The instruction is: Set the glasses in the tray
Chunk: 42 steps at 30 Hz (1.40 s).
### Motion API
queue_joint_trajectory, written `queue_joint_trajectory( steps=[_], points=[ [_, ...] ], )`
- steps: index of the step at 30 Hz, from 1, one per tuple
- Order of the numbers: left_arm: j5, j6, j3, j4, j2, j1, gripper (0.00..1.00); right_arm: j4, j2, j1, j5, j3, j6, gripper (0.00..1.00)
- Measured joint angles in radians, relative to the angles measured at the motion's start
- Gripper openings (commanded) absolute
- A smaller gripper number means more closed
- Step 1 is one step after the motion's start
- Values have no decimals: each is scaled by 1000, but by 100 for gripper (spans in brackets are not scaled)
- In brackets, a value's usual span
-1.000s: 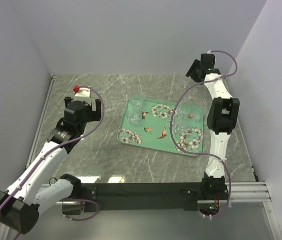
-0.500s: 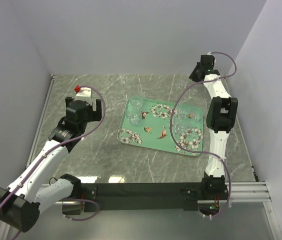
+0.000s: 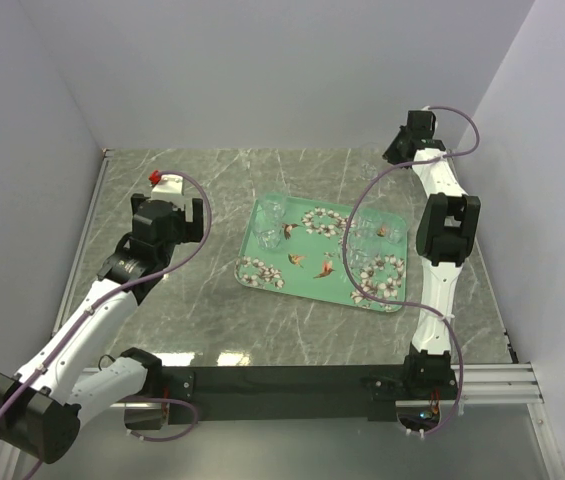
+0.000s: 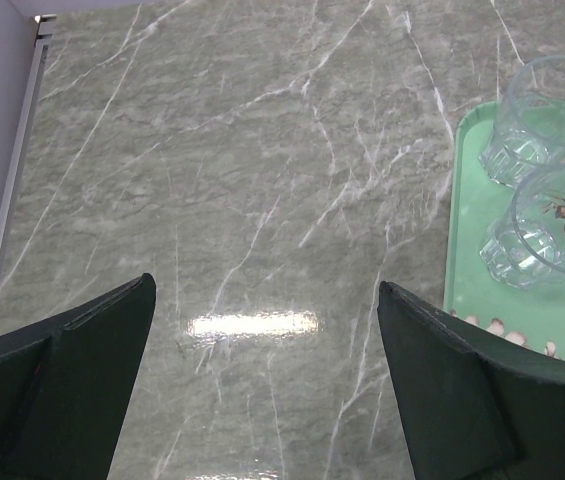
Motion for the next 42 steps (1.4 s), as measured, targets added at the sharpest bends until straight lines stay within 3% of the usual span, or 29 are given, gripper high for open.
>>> queue_joint_trajectory(
  steps=[14, 17, 21, 24, 32, 42],
  points=[
    [0, 0, 0, -1, 10, 0, 99, -28, 13, 0, -17, 9, 14, 25],
    [0, 0, 0, -1, 12, 0, 99, -34, 13, 0, -16, 9, 13, 20],
    [0, 0, 0, -1, 12, 0, 99, -51, 13, -5, -20, 8, 10, 0],
    [0, 0, 0, -1, 12, 0, 99, -57, 14, -11, -45, 3, 8, 0],
    [0, 0, 0, -1, 13, 0, 99, 54, -35, -79, -248, -138, 34, 0],
    [0, 0, 0, 0, 13, 0, 99, 296, -200, -203, -607, -385, 199, 0]
  ],
)
